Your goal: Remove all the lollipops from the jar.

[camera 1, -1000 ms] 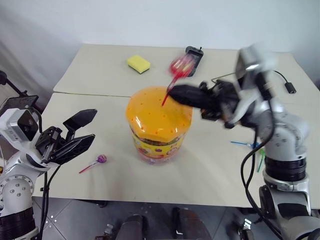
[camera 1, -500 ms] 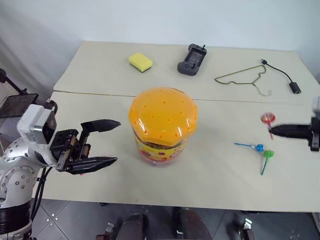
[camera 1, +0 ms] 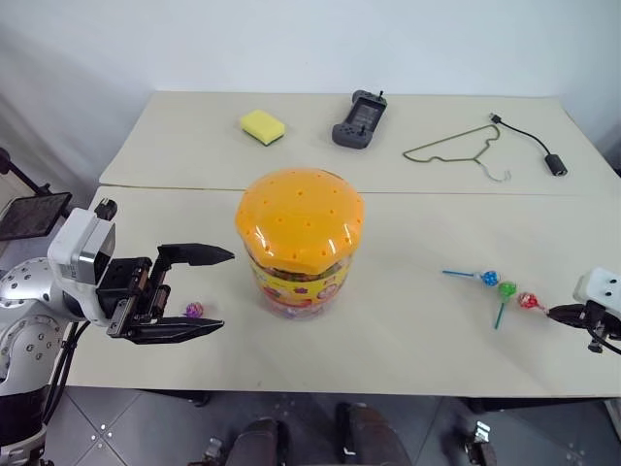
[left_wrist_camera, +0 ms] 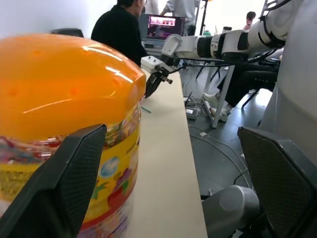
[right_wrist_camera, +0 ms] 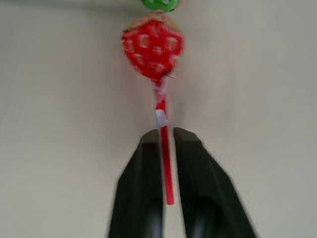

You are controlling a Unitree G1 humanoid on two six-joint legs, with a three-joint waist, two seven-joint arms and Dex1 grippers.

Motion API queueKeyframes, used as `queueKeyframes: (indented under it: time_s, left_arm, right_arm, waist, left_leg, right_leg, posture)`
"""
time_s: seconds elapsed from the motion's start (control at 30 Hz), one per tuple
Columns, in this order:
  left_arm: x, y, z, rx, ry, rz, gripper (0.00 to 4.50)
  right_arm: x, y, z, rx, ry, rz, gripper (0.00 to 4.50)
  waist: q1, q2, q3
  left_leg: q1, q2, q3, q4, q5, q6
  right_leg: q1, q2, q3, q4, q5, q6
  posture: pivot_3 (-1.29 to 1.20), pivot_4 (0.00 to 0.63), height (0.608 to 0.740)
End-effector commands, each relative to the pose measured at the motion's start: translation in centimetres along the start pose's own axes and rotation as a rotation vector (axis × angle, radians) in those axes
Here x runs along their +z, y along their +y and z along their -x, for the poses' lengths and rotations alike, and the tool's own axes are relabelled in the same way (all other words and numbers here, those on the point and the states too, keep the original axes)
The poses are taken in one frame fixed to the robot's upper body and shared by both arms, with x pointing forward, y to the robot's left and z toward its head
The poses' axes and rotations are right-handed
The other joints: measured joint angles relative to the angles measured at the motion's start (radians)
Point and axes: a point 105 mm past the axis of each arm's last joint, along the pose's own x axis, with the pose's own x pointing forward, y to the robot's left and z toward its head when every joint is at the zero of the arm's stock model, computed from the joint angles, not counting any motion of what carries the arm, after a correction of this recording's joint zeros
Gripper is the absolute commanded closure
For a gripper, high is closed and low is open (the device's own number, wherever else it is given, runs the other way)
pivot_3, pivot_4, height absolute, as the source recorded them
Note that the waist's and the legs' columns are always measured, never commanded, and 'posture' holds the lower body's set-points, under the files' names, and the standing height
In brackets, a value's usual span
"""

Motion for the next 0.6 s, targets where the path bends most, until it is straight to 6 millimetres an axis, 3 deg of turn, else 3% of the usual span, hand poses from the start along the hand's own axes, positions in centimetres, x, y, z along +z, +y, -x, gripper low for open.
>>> queueKeyframes:
  time_s: [0.03,0.1,0.2,0.27,0.33,0.43,0.6]
  left_arm:
    - [0.4,0.3,0.7,0.052,0.013,-0.039,0.00]
    - [0.0,0.7,1.3,0.105,0.019,-0.031,0.00]
    - [-1.5,2.0,2.8,0.234,0.070,-0.006,0.00]
    - [-2.0,2.5,3.6,0.293,0.085,-0.023,0.00]
    - [-3.2,3.6,4.5,0.389,0.125,-0.023,0.00]
    - [-4.8,4.7,5.0,0.492,0.184,-0.055,0.00]
    - [-6.8,5.7,4.9,0.628,0.246,-0.128,0.00]
  right_arm:
    - [-0.2,-0.6,0.8,-0.045,-0.041,-0.014,2.87]
    - [1.0,-1.3,1.3,-0.078,-0.137,-0.019,2.20]
    - [6.0,-1.8,2.1,-0.079,-0.437,0.027,1.25]
    - [8.3,-1.5,2.0,-0.064,-0.553,0.044,0.56]
    - [11.2,0.5,1.5,0.029,-0.674,0.099,0.02]
    - [14.3,4.4,0.6,0.199,-0.777,0.139,0.02]
    - [17.4,8.7,-1.2,0.303,-0.868,0.191,0.02]
  waist:
    - [0.000,0.000,0.000]
    - [0.000,0.000,0.000]
    - [-0.002,0.000,0.000]
    - [-0.007,0.000,0.000]
    - [-0.002,0.000,0.000]
    - [0.005,0.000,0.000]
    - [0.020,0.000,0.000]
  left_leg:
    - [0.000,0.000,0.000,0.000,0.000,0.000]
    - [0.000,0.000,0.000,0.000,0.000,0.000]
    - [0.000,0.000,0.000,0.000,-0.001,0.000]
    - [0.001,0.000,0.000,-0.001,-0.001,0.001]
    - [0.001,0.001,0.000,-0.002,-0.001,0.000]
    - [0.001,0.002,-0.003,-0.004,-0.001,-0.001]
    - [-0.001,0.001,-0.003,-0.004,-0.002,0.000]
  right_leg:
    - [0.000,0.000,0.000,0.000,0.000,0.000]
    - [0.000,0.000,0.000,0.000,0.000,0.000]
    - [0.000,0.000,0.000,-0.001,0.000,0.000]
    - [0.000,0.000,0.000,0.000,0.000,0.000]
    - [0.000,0.000,-0.001,0.001,0.000,0.000]
    - [0.000,0.000,-0.004,0.001,0.000,0.000]
    - [-0.001,-0.002,-0.005,-0.001,0.001,0.001]
  posture:
    - [0.00,0.150,0.740]
    - [0.00,0.150,0.740]
    - [0.00,0.150,0.740]
    - [0.00,0.150,0.740]
    - [0.00,0.150,0.740]
    - [0.00,0.150,0.740]
    - [0.00,0.150,0.740]
